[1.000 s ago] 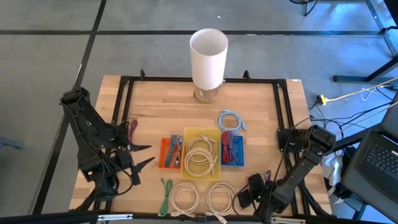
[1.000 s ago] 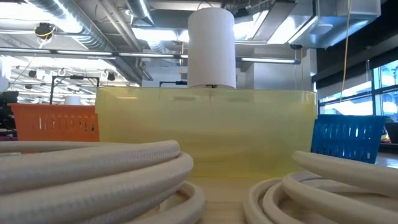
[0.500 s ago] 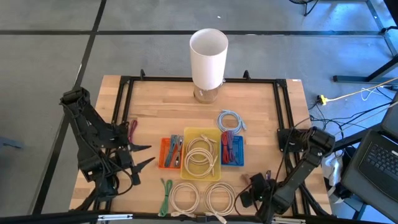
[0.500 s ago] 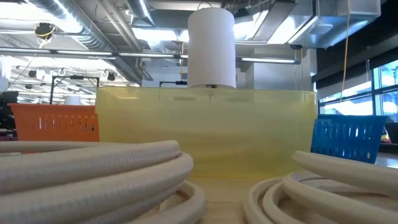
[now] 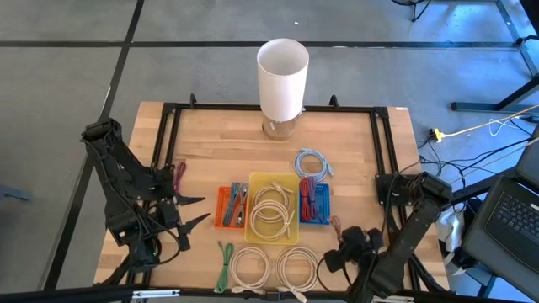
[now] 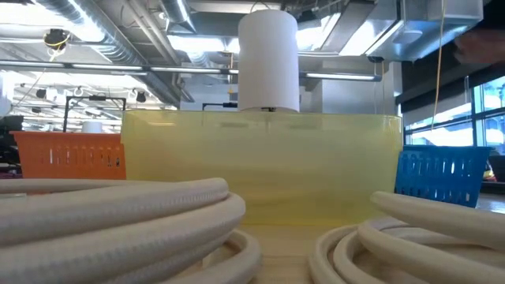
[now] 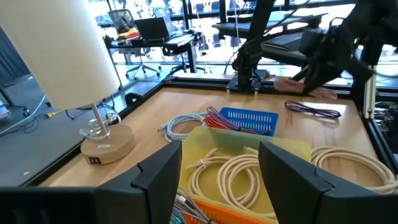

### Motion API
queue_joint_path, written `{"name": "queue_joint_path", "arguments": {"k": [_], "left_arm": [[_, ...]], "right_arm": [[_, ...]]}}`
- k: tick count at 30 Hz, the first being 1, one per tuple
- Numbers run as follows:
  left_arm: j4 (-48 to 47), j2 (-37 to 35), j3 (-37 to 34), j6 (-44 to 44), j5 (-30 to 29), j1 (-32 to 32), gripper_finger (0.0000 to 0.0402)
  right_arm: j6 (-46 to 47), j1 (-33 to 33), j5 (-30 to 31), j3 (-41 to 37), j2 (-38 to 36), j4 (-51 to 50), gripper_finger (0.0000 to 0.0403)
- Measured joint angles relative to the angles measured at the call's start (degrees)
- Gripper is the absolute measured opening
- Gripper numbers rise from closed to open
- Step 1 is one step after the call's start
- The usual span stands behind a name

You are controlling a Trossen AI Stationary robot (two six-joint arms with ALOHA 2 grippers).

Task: Pick & Place USB Port
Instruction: Put the pink charger cable into the blue bin

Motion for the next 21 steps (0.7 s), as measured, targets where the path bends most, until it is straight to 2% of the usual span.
{"name": "queue_joint_path", "arguments": {"k": [3,6,14,21], "left_arm": [[0.0,0.0,0.0,0.1,-0.5,0.0,0.0207],[0.0,0.0,0.0,0.1,-0.5,0.0,0.0207],[0.0,0.0,0.0,0.1,0.0,0.0,0.0207],[0.0,0.0,0.0,0.1,0.1,0.0,0.0207]], "right_arm": [[-1.6,-2.1,6.8,1.0,-0.1,-1.6,0.0016],[-4.5,-5.1,10.5,1.0,-0.1,-1.7,0.0016],[-20.1,-15.0,10.7,1.0,-0.1,-0.7,0.0016],[-34.4,-22.2,6.6,0.9,-0.2,3.3,0.0016]]}}
